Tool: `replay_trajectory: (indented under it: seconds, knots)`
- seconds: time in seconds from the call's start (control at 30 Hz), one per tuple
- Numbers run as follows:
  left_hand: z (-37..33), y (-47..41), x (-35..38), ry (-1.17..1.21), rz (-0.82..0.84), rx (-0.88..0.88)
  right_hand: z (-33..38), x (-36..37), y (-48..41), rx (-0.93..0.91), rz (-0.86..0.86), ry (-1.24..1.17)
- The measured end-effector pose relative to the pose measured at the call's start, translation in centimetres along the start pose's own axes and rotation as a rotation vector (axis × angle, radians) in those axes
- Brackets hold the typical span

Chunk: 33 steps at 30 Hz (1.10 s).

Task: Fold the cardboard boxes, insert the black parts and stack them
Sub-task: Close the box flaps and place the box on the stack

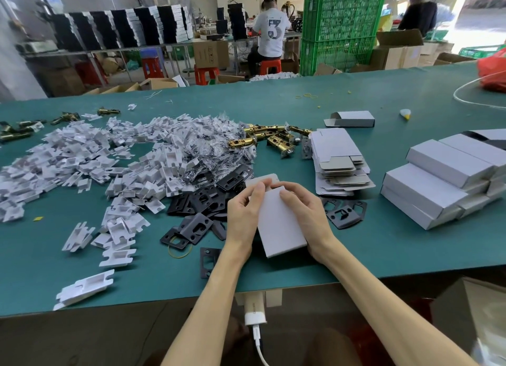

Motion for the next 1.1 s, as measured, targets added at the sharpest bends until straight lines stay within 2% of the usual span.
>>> replay_trajectory:
  seconds: [0.43, 0.9, 1.0, 1.1]
  knots:
    - [0.2, -0.1, -0.2, -0.008, -0.008, -0.039, 0.0, 0.0, -0.1, -0.004, -0.006, 0.017]
    - [0.3, -0.3, -0.4, -0.020, 0.005, 0.077, -0.2, 0.1, -0.2, -0.019, 0.005, 0.053]
    - [0.3, -0.4, -0.8, 0.001, -0.088, 0.120, -0.2, 0.1, -0.3, 0.068, 0.027, 0.031]
    - [0.7, -0.7, -1.5, 0.079, -0.259, 0.123, -0.2, 0.3, -0.2, 0.065, 0.162, 0.124]
Point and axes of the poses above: each hand's wrist, its own y-axis away from the middle knuckle, its own x-axis out of the palm, z = x × y, the point moved 2 cm from there along -y, towards the middle knuckle, and after that the axes turned 5 degrees about y, right-handed, at the moved point
